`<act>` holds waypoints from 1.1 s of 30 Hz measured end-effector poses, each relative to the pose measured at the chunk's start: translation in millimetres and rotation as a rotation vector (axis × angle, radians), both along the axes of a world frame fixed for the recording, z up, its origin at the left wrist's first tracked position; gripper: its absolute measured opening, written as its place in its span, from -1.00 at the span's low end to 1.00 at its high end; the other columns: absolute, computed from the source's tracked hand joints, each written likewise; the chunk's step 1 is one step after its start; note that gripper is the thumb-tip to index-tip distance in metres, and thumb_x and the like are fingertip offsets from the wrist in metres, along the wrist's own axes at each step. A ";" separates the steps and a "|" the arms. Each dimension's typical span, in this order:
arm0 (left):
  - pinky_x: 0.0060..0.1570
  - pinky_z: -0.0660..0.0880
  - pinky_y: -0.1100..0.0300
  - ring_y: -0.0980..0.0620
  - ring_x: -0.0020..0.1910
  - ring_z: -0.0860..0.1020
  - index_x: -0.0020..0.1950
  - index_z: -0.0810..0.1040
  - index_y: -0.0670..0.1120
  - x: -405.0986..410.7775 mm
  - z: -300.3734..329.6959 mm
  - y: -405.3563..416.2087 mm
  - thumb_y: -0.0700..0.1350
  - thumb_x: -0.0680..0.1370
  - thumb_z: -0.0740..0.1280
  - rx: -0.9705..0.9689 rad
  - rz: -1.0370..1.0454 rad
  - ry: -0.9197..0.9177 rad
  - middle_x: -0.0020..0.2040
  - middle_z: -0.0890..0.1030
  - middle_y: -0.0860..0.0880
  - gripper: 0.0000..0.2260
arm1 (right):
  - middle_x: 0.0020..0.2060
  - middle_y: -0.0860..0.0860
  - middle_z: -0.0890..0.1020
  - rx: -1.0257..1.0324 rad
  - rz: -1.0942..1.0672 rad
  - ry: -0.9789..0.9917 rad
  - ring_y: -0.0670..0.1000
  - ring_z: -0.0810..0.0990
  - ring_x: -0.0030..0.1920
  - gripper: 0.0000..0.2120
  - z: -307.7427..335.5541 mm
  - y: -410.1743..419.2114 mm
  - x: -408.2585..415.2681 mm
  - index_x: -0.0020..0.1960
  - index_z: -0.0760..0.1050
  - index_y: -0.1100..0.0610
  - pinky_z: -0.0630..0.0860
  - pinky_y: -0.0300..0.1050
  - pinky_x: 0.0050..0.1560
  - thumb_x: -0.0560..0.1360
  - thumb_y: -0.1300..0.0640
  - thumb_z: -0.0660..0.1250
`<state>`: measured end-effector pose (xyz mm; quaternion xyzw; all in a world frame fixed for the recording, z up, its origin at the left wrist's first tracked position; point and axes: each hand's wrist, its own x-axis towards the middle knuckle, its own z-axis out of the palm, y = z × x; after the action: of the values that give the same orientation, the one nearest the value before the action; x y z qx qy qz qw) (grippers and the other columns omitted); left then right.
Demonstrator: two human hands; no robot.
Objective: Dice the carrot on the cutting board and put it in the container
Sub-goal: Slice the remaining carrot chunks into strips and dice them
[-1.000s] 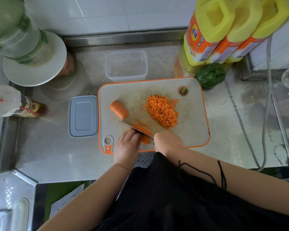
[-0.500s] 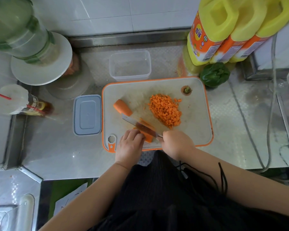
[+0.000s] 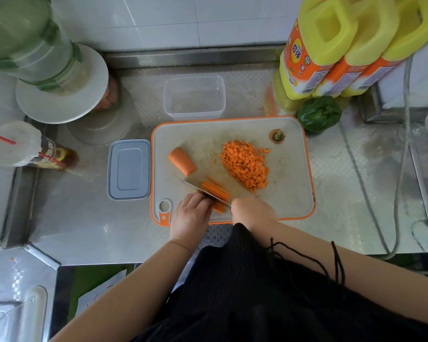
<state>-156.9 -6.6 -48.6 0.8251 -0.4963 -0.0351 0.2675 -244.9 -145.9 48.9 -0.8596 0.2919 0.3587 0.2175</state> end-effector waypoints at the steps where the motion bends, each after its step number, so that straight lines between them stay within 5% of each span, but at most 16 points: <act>1: -0.11 0.58 0.00 -0.11 -0.04 0.57 -0.05 0.68 -0.14 -0.3 0.1 0.4 -0.10 0.58 0.25 -0.007 0.000 0.001 -0.04 0.64 -0.05 -0.77 | -0.35 0.02 0.43 -0.015 0.000 -0.014 0.09 0.54 -0.19 -0.81 -3.4 2.5 -0.3 -0.03 0.53 0.19 0.47 -0.08 -0.20 0.49 0.35 0.19; 13: -0.25 0.58 0.02 -0.12 -0.05 0.54 -0.09 0.64 -0.12 2.2 4.5 4.2 -0.17 0.48 0.32 0.043 -0.061 -0.055 -0.05 0.63 -0.03 -0.89 | -0.35 0.01 0.45 0.115 -0.139 -0.117 0.04 0.46 -0.32 -0.66 -10.0 -14.9 -12.4 -0.13 0.39 0.14 0.32 -0.13 -0.38 0.63 -0.10 0.09; 18: -0.37 0.56 0.00 -0.12 -0.08 0.54 -0.14 0.61 -0.13 2.5 4.3 2.6 -0.15 0.50 0.33 0.082 -0.035 -0.032 -0.12 0.60 -0.04 -0.91 | -0.37 -0.02 0.40 0.027 -0.066 -0.096 0.04 0.45 -0.30 -0.72 -4.0 -3.8 -15.4 -0.15 0.34 0.10 0.41 -0.07 -0.26 0.64 -0.05 0.09; 29: -0.23 0.61 -0.01 -0.11 -0.04 0.56 -0.04 0.67 -0.14 3.9 0.1 2.5 -0.18 0.51 0.34 0.031 -0.038 -0.018 -0.04 0.64 -0.04 -0.87 | -0.35 0.01 0.43 0.012 -0.006 0.026 0.04 0.44 -0.32 -0.82 1.7 -2.4 -6.9 -0.24 0.40 0.14 0.34 -0.12 -0.33 0.53 0.28 0.18; 33: -0.21 0.60 0.00 -0.10 -0.03 0.57 -0.03 0.68 -0.13 3.3 -2.7 3.0 -0.18 0.52 0.35 0.033 -0.027 -0.011 -0.03 0.64 -0.04 -0.87 | -0.33 0.02 0.48 -0.014 -0.005 0.018 0.07 0.54 -0.23 -0.85 -1.8 2.5 0.4 -0.09 0.54 0.17 0.45 -0.10 -0.23 0.48 0.33 0.21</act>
<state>-153.6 -3.6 -51.3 0.8229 -0.5081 -0.0423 0.2509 -244.5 -143.4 47.1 -0.8571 0.2986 0.3636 0.2098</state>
